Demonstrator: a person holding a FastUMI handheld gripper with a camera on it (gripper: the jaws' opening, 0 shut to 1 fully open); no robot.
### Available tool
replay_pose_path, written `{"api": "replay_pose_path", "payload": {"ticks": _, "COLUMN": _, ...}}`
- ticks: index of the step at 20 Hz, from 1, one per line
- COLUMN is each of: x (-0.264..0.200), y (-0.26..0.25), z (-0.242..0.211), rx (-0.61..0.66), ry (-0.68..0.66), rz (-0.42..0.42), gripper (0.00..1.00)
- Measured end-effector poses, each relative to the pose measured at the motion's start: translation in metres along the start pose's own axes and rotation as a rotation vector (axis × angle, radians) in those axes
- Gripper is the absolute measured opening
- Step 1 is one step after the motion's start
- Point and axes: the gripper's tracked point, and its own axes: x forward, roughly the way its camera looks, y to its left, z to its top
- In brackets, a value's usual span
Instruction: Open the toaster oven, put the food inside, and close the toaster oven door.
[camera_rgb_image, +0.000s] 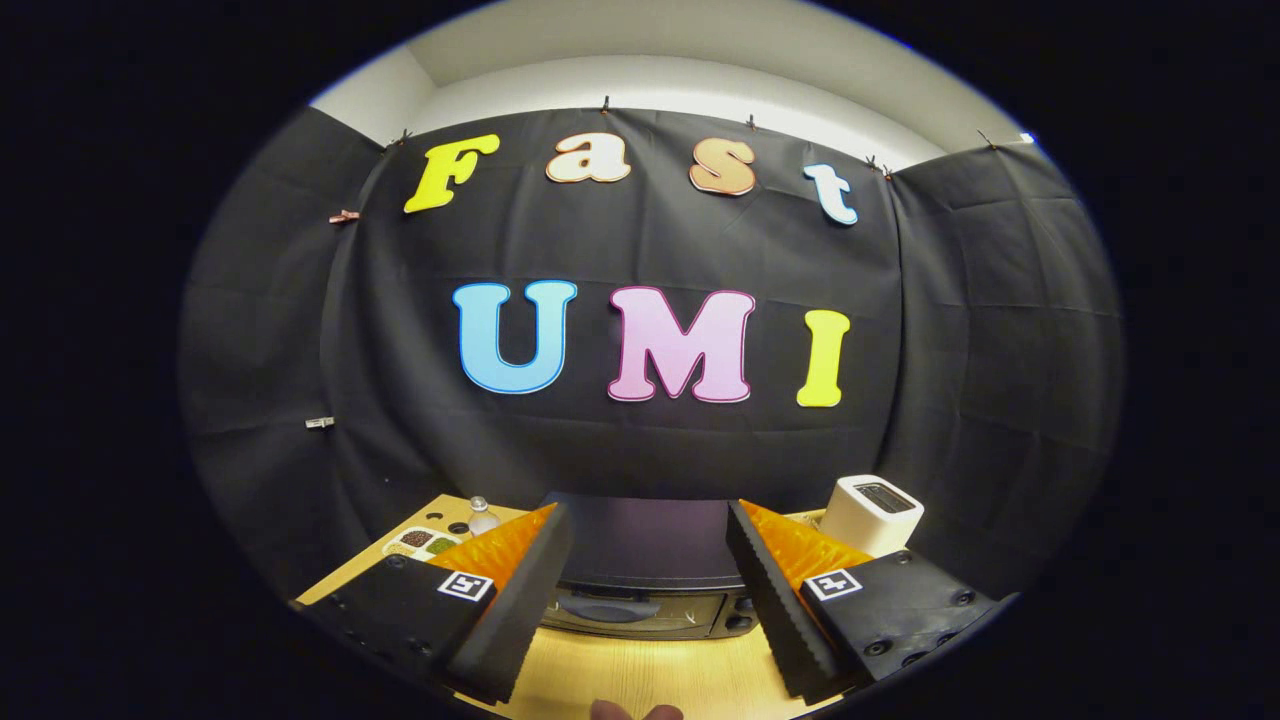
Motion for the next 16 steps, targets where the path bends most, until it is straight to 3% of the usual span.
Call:
{"api": "replay_pose_path", "payload": {"ticks": 10, "x": 0.011, "y": 0.008, "z": -0.012, "rx": -0.002, "ry": -0.009, "rz": -0.004, "gripper": 0.97}}
{"api": "replay_pose_path", "payload": {"ticks": 16, "x": 0.038, "y": 0.017, "z": -0.058, "rx": 0.018, "ry": -0.006, "rz": -0.027, "gripper": 0.97}}
